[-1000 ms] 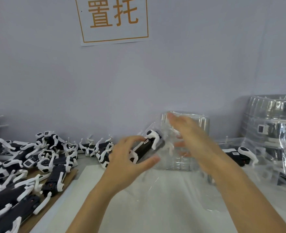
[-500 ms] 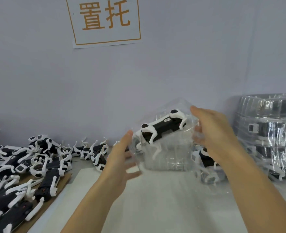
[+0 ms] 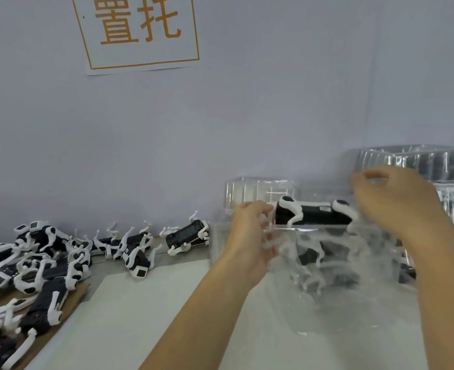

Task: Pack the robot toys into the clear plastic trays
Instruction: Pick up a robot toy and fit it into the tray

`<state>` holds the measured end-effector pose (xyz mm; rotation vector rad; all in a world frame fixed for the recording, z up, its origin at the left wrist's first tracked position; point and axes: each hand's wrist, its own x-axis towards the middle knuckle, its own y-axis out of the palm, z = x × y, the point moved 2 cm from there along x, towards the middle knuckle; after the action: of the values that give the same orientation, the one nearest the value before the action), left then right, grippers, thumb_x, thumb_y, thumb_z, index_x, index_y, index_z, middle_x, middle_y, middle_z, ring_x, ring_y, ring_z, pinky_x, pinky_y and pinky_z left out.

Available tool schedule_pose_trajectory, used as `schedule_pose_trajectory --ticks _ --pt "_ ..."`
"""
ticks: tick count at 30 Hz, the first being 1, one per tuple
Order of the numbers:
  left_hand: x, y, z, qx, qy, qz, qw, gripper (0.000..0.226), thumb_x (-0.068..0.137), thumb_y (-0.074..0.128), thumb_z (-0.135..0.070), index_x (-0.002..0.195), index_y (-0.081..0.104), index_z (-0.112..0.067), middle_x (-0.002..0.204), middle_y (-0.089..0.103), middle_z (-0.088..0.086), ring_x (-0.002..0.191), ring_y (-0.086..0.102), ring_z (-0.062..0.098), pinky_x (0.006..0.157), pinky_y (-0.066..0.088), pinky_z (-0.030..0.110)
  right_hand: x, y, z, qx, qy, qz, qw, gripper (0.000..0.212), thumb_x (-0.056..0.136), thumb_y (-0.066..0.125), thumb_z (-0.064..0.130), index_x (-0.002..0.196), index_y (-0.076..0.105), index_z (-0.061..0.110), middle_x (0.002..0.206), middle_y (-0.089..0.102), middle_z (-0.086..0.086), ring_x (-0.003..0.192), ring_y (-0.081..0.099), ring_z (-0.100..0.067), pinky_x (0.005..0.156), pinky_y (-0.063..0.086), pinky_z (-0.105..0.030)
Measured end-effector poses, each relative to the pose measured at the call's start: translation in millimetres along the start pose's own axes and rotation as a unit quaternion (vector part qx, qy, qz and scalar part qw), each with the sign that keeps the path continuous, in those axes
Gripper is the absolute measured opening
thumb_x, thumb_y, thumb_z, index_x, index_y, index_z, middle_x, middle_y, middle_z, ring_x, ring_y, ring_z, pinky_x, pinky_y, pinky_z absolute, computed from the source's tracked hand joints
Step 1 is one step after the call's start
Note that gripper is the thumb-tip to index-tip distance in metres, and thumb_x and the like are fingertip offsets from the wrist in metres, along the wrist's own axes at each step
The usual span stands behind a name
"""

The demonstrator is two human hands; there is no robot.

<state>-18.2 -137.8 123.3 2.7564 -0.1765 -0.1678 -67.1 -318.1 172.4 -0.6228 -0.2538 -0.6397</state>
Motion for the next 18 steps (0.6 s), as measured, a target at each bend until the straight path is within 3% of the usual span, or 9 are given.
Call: schedule_pose_trajectory --ticks 3,6,9,13,15,18 --pt "6.1 11.9 5.0 -0.038 -0.005 -0.006 0.999 0.02 0.088 0.055 -0.015 0.108 0.055 -0.016 0.08 0.055 0.008 0.055 0.056 0.017 0.052 0.042 0.03 -0.3 -0.7 -3.5 0.013 -0.008 0.002 1.0 0.037 0.098 0.052 0.036 0.131 0.059 0.023 0.135 0.059 -0.003 0.117 0.054 -0.024 0.101 0.043 -0.043" --pt "11.1 20.7 5.7 -0.059 -0.008 -0.003 0.998 0.018 0.089 0.054 -0.017 0.106 0.056 -0.015 0.077 0.054 0.008 0.054 0.055 0.018 0.055 0.044 0.032 1.0 -3.2 -1.9 0.055 -0.035 -0.071 0.995 0.036 0.099 0.05 0.034 0.132 0.058 0.024 0.132 0.06 -0.001 0.117 0.055 -0.02 0.094 0.041 -0.034" --pt "18.1 29.9 9.3 -0.033 -0.019 -0.006 0.999 0.033 0.093 0.053 -0.023 0.126 0.05 -0.015 0.087 0.052 0.009 0.064 0.051 0.018 0.062 0.045 0.034 1.2 -3.9 0.8 0.063 -0.051 -0.102 0.991 0.034 0.098 0.051 0.028 0.129 0.061 0.023 0.128 0.062 -0.002 0.114 0.056 -0.018 0.09 0.041 -0.032" --pt "25.7 43.4 11.6 0.093 -0.002 -0.029 0.995 0.042 0.098 0.051 -0.04 0.134 0.045 -0.02 0.1 0.055 0.002 0.077 0.054 0.018 0.062 0.046 0.029 -0.1 10.3 -5.6 -0.072 -0.034 -0.007 0.997 0.034 0.096 0.053 0.028 0.129 0.061 0.023 0.129 0.062 -0.004 0.119 0.055 -0.027 0.105 0.041 -0.046" --pt "30.4 44.2 11.8 0.192 0.008 -0.041 0.981 0.05 0.097 0.045 -0.049 0.139 0.043 -0.021 0.108 0.052 -0.001 0.09 0.056 0.019 0.071 0.043 0.033 0.4 15.9 -9.3 -0.122 -0.005 0.005 0.993 0.034 0.095 0.053 0.03 0.127 0.063 0.024 0.127 0.062 -0.007 0.117 0.055 -0.034 0.105 0.041 -0.053" --pt "40.1 40.2 9.7 0.312 0.061 -0.066 0.946 0.053 0.098 0.035 -0.053 0.136 0.047 -0.017 0.121 0.053 0.001 0.109 0.05 0.023 0.088 0.04 0.039 3.6 20.7 -11.2 -0.129 0.017 -0.003 0.991 0.032 0.094 0.052 0.03 0.123 0.065 0.025 0.115 0.066 -0.009 0.11 0.056 -0.037 0.103 0.04 -0.051"
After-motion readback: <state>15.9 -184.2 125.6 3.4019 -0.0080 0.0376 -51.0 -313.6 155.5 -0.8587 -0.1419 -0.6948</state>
